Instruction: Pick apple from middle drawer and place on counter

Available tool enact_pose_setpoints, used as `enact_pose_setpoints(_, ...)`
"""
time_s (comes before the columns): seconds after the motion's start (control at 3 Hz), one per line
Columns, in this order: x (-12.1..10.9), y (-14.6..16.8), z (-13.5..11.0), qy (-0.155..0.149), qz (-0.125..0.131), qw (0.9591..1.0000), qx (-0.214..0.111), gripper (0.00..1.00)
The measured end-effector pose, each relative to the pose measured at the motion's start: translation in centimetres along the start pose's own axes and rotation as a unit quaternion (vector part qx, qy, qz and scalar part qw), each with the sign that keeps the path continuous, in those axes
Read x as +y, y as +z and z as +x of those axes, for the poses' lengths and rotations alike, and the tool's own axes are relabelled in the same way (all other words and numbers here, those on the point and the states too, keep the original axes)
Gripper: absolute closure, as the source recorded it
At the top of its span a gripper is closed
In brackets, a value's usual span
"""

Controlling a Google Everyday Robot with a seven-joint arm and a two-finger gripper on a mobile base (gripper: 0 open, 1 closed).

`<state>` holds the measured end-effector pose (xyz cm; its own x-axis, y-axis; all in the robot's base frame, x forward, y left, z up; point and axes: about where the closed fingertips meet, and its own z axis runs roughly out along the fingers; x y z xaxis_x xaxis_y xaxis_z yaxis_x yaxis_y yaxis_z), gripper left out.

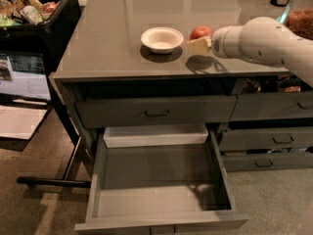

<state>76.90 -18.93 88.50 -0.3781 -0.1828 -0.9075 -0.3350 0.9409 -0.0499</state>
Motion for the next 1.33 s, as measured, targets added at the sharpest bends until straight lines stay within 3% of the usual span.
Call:
enact_pose_setpoints(0.33, -3.0, 0.1, 2.4, 0.040, 0.020, 0.9976, 0.052, 1.00)
enact_pose_setpoints(0.67, -4.8, 0.1, 4.5, 0.065, 0.021, 0.9933, 0.093, 1.00)
enact_pose_setpoints(1.33, -5.9, 0.1, 5.4, 0.074, 0.013, 0.9911, 0.110, 0.58)
